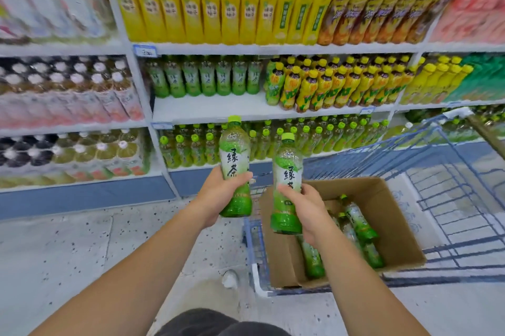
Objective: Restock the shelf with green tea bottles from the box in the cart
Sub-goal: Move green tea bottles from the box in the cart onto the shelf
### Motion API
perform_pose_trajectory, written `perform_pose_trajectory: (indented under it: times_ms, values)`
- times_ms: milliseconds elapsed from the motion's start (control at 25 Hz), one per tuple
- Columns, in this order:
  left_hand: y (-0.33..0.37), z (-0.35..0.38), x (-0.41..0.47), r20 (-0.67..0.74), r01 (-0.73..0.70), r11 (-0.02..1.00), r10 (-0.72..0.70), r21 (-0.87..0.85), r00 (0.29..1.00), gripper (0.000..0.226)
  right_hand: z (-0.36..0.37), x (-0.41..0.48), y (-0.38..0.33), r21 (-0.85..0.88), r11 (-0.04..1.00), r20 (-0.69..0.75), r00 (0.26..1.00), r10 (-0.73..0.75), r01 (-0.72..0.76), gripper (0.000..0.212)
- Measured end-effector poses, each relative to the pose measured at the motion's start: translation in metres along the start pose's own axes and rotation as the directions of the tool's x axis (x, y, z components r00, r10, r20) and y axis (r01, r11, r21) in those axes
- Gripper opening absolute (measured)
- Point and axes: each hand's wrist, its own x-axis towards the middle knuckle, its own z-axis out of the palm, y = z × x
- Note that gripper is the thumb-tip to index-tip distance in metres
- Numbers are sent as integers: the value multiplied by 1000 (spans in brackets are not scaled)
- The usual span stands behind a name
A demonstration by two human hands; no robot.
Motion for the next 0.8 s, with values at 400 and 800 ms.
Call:
perform_pose_trajectory:
  times_ms: [400, 800]
  values:
    - [44, -115, -15, -163, -188, 980, 196, 63, 967, 38, 127, -11, -74, -55, 982, 94, 980, -175, 180, 75]
    - [83, -244, 80, -238, -262, 949, 299, 176, 924, 43, 250, 96, -110, -157, 935, 55, 948, -314, 318, 22]
